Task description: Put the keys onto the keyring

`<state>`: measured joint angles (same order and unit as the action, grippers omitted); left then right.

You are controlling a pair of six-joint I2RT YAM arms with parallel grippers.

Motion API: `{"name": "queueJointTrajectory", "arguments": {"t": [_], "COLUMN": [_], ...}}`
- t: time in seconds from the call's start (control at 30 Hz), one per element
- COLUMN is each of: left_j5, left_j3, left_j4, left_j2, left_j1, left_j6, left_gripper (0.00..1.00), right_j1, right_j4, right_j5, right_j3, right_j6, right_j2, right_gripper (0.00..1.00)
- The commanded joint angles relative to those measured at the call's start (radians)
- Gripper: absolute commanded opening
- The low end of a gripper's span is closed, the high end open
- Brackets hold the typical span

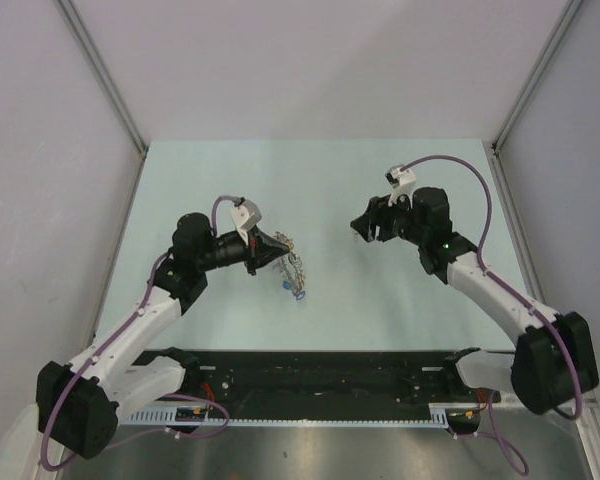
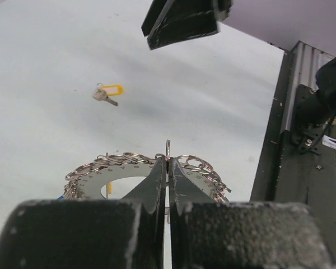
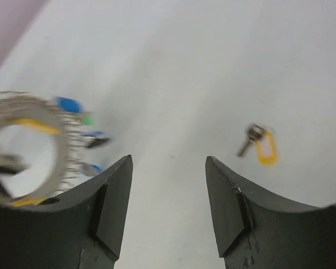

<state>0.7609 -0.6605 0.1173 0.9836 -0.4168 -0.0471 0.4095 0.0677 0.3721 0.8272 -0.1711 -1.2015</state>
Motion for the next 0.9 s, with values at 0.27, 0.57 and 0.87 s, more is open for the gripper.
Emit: {"name": "queueJointTrajectory", "arguments": {"t": [0.27,0.57,0.87], "left_j5": [-0.106,-0.109,-0.084], "left_j3": [-0.03,-0.034,-0.033], "left_j4": [-0.025,-0.036,-0.028], "left_j2": [-0.117,-0.125,-0.126], "left_j1": [0.029,0.036,0.046], "left_j6": [0.081,0.079,0.067], "left_gripper": [0.0,0.0,0.0], "right_j1": [-0.043,-0.025,0.044], "right_j4": [-0.011,-0.006,-0.043], "right_j5": [-0.302,-0.417,-0.507], "right_j3": [0.167,0.277,0.323], "right_j6": [-0.088,-0.045,0.002], "right_j2": [-0.453,-0.647,-0.736], "right_gripper": [0.61,0.67,0.67]}}
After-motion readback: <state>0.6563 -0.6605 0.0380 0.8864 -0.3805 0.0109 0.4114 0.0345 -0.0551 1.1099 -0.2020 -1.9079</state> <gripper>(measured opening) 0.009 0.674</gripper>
